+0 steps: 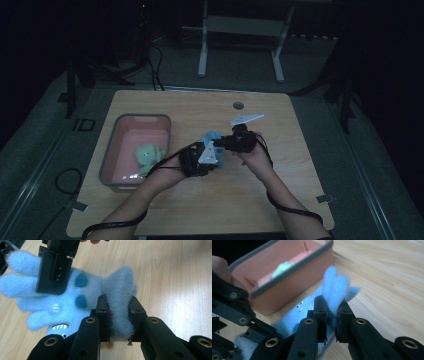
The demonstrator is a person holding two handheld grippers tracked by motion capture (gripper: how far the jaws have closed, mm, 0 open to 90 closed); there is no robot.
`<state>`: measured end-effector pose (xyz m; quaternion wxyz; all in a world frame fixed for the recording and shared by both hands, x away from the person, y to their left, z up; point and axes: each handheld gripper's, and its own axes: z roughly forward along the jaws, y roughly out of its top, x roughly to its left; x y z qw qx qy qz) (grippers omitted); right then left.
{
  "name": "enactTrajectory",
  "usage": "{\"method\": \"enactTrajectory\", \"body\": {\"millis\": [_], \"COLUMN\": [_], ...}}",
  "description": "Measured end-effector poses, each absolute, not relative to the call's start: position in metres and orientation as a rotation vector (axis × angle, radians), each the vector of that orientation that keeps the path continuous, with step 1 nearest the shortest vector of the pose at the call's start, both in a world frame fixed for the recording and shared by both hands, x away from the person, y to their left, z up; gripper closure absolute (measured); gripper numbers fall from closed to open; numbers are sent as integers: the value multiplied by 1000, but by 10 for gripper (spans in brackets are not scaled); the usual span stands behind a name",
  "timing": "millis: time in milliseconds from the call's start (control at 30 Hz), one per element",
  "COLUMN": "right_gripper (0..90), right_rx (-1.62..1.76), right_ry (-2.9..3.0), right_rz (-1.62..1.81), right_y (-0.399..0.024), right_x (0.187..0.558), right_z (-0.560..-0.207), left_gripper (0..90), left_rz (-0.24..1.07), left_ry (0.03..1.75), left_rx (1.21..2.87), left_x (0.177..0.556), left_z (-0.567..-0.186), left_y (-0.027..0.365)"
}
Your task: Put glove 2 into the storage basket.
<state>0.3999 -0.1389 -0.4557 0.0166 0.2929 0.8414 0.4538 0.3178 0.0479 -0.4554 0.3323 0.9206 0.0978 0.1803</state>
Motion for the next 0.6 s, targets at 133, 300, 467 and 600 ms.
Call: {"method": "enactTrajectory", "body": {"millis": [133,300,467,600], "right_gripper": [820,822,822,822], "right_rx": [885,846,824,799], "right_ry": [2624,2642,2648,2658], "right_rz": [1409,1419,1429,1438], "right_y": [-127,-112,-96,-82], "right_x": [400,401,403,403], "right_z": [-447,-438,-433,-429], "left_gripper": [762,762,762,762], "left_rz": [485,494,511,519], "left_ry": [270,288,310,335], "left_rx": [2399,2402,2394,2393], "left_x": [316,314,311,309], "left_z": [-449,-444,-436,-435], "left_y": [58,70,87,100]}}
